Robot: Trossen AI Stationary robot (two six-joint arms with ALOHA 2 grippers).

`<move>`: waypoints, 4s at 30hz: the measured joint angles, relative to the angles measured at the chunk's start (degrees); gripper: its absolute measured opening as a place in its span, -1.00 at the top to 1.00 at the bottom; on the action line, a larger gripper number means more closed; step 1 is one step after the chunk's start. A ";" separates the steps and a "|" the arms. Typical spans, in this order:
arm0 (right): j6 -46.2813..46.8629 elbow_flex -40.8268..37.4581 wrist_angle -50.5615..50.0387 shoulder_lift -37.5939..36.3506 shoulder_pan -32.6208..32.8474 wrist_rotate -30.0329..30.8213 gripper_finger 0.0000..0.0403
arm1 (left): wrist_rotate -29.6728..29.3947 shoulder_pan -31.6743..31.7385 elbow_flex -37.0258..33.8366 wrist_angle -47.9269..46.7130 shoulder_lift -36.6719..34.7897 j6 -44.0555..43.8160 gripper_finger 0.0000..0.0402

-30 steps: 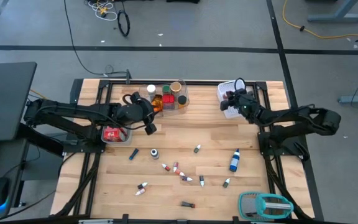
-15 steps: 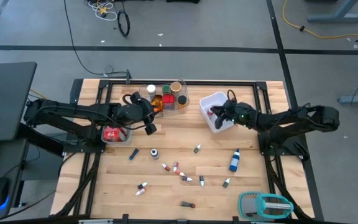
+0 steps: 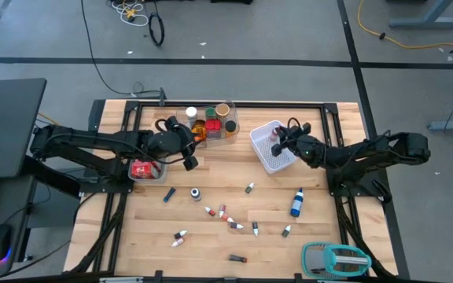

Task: Pick & Place Kitchen Items
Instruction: Put the big red food coloring bottle into the white bin, then put the big blue food coloring bottle into the white bin

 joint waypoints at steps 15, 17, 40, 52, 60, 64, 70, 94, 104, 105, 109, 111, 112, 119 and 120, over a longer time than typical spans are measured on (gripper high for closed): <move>2.34 0.00 -3.15 -0.02 -3.72 -2.62 0.59 | -0.02 0.02 0.00 0.00 -0.02 0.18 0.43; 2.73 0.02 -3.08 -0.05 -4.15 -2.57 0.50 | -0.02 0.02 0.00 0.00 -0.01 0.17 0.43; -6.30 7.66 16.12 -0.11 6.14 -33.21 -0.02 | 0.02 0.00 0.00 -0.03 -0.01 0.04 0.43; 0.85 40.46 -59.08 -0.82 16.78 -30.38 -0.02 | 2.08 0.02 -0.02 -1.30 0.00 -0.28 0.43; 44.47 50.62 -93.07 -0.73 20.76 -39.49 -0.02 | 2.91 0.00 -0.02 -1.22 0.00 -0.31 0.43; 58.68 47.87 -99.64 -0.66 23.54 -44.69 -0.02 | 2.87 0.00 -0.02 -1.25 -0.02 -1.12 0.43; 74.34 42.99 -103.07 -0.63 26.97 -47.45 -0.02 | 2.76 0.00 -0.02 -1.22 -0.01 -1.29 0.43; 100.51 20.02 -85.28 -0.66 31.21 -42.92 -0.02 | 2.74 0.02 -0.04 4.63 0.00 9.11 0.43; 98.23 14.47 -78.75 -0.92 31.17 -42.38 0.00 | 2.75 0.01 -0.04 5.05 0.00 9.41 0.43; 97.67 14.47 -78.74 -0.90 31.17 -42.28 0.03 | 2.75 0.02 -0.04 5.05 0.00 9.36 0.43; 95.47 14.37 -78.67 -0.89 31.21 -41.48 0.20 | 2.76 0.02 -0.04 5.01 0.00 8.69 0.43; 94.48 14.34 -78.98 -0.85 31.26 -41.21 0.31 | 2.75 0.02 -0.04 5.03 0.00 8.17 0.43; 93.94 14.34 -79.09 -0.85 31.23 -41.21 0.35 | 2.76 0.02 -0.04 5.01 0.00 7.71 0.43; 88.69 15.63 -78.74 -0.57 31.32 -39.43 0.39 | 2.78 0.02 -0.04 4.98 0.00 6.61 0.43; 87.44 16.47 -78.16 -0.45 31.31 -37.86 0.37 | 2.78 0.02 -0.04 4.98 0.00 6.10 0.43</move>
